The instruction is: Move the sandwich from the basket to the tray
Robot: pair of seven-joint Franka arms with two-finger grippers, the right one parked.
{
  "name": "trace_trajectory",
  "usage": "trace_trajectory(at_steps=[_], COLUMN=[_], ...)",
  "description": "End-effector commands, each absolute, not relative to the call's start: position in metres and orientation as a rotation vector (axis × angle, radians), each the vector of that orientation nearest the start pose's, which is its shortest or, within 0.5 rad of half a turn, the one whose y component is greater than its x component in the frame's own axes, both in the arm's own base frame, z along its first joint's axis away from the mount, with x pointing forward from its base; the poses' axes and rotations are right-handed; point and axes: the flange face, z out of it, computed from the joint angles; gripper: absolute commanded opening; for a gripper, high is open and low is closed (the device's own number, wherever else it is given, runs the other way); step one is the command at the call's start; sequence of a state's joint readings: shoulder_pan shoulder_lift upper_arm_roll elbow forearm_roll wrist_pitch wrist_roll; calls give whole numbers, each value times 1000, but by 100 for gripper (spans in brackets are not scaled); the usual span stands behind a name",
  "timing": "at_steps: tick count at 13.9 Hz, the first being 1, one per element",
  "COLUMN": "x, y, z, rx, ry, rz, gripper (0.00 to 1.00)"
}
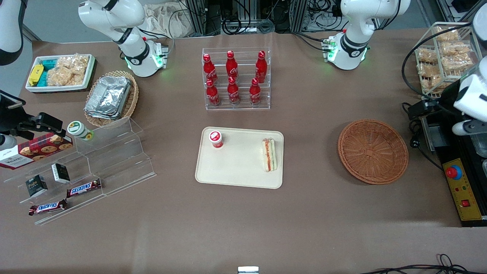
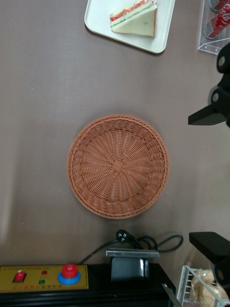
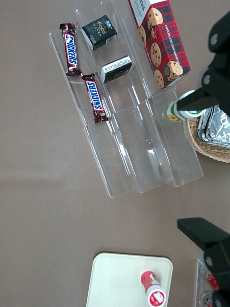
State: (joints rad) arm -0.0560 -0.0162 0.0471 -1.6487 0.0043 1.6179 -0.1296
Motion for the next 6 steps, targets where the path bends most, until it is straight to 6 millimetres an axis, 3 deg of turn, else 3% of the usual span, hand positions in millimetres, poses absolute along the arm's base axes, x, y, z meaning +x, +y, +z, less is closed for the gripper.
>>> trace_trajectory(at_steps=[1,6], x=[531,529], y=[-2,6], z=[614,623], rx=[-3150,-3136], ry=[-164,-86], rz=[16,15], gripper=[100,100])
